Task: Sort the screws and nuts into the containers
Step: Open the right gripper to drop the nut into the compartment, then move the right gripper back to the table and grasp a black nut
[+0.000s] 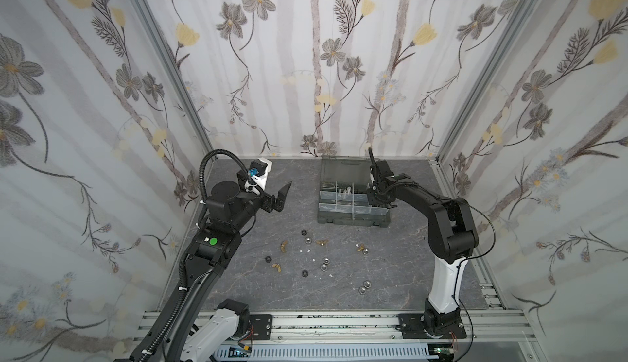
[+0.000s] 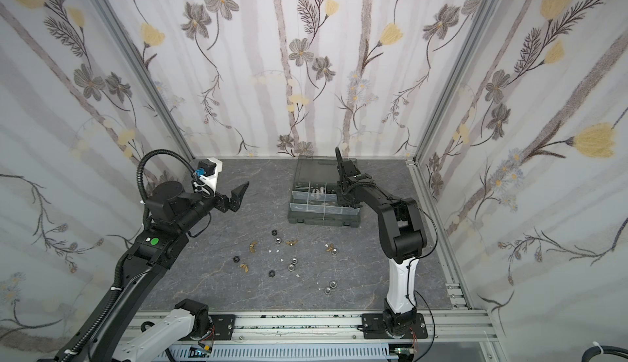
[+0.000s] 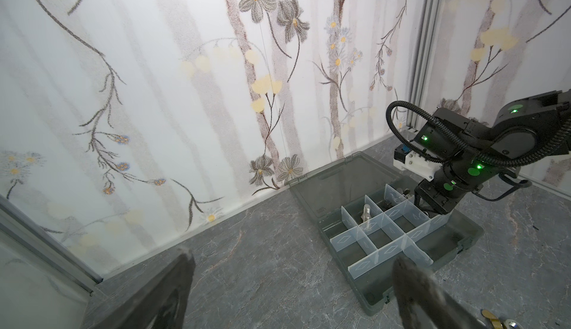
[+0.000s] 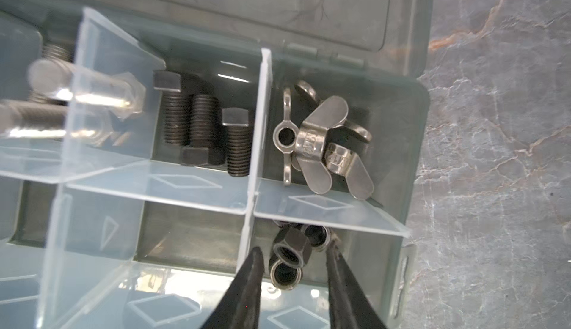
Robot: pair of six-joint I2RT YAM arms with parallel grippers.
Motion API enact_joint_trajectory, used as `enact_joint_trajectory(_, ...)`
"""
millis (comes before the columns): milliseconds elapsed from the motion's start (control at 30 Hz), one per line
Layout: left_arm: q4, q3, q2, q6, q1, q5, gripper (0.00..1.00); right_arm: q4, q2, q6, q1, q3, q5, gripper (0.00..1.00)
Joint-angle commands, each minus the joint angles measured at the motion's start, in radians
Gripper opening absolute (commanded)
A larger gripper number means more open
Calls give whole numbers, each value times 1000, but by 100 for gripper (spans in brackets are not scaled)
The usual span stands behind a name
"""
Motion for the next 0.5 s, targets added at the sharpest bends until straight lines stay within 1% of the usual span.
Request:
enact_joint_trajectory(0,24,-2,-21,19,0,-7,100,-27,-45,10,44,16,8,35)
enact_joint_trajectory(133,13,-22,-65,18,-1,-16,100,-91,-56,59,161,79,-1,35)
enact_joint_trajectory(233,-7,-40,-99,7,0,-18,100,-95,-39,127,273,112,-46,35)
enact_joint_trajectory(367,-25,-60,-150,5,-1,-32,100,-59,25,206,415,162,-112,38)
enact_joint_trajectory(467,-33,-73,-187,-9,-1,-31,100,-58,105,242,490,228,-144,40)
